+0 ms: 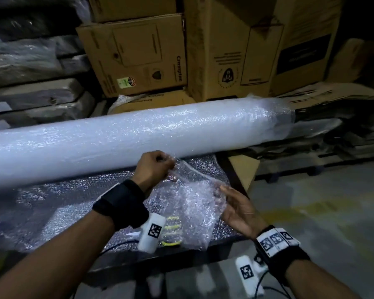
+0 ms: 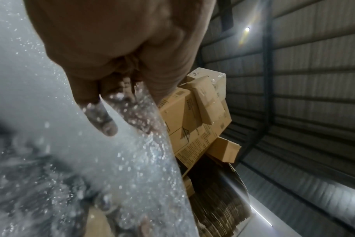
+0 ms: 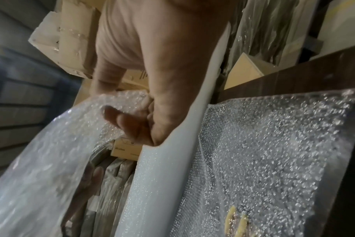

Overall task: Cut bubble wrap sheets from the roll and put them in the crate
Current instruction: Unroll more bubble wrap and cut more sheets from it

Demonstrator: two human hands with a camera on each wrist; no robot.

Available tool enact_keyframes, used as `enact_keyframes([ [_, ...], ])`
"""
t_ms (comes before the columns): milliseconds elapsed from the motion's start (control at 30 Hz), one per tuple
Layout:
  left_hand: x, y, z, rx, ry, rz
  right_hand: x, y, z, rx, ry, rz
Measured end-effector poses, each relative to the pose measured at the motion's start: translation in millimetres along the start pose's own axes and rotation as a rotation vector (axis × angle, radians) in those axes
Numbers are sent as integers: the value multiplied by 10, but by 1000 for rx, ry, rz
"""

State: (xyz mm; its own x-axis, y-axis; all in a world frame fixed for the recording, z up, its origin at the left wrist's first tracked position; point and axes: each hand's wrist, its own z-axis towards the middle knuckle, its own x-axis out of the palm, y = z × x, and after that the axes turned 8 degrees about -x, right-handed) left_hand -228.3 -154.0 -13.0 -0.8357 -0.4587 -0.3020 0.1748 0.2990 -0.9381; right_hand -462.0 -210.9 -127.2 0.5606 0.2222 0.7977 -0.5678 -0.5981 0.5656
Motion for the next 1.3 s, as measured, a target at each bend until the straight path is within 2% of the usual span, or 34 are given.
enact_keyframes([
  [133,318,-35,20,-62,-40,-90,-181,306,-55,136,176,-46],
  [200,408,-13,27,-83,-53,-131,-258,354,-60,166,220,-59],
  [367,555,275,116,-88,-130,-47,-484,456,-70,128,72,-80],
  [467,690,487,152,-141,-148,-52,-628,457,-106,107,-7,-132],
  [567,811,781,141,-302,-105,-126,-835,352,-121,107,-110,-407],
  [667,903,1240,17,-615,40,-138,-1135,182,-119,102,-252,-627],
  [700,928,1373,-32,-699,91,-159,-1239,122,-114,116,-277,-695],
  [733,942,1479,-72,-728,131,-151,-1316,75,-118,138,-280,-763],
  [767,950,1577,-76,-708,161,-116,-1395,33,-116,159,-275,-810],
  [900,1003,1796,39,-465,204,166,-1439,6,-144,183,-255,-872],
  [1133,1003,1785,240,-220,102,-35,-1326,117,107,-57,-247,-992],
  [1200,988,1758,314,-174,85,-25,-1282,135,222,-124,-256,-1027],
  [1300,974,1763,458,-164,57,47,-1274,121,427,-148,-275,-1085],
])
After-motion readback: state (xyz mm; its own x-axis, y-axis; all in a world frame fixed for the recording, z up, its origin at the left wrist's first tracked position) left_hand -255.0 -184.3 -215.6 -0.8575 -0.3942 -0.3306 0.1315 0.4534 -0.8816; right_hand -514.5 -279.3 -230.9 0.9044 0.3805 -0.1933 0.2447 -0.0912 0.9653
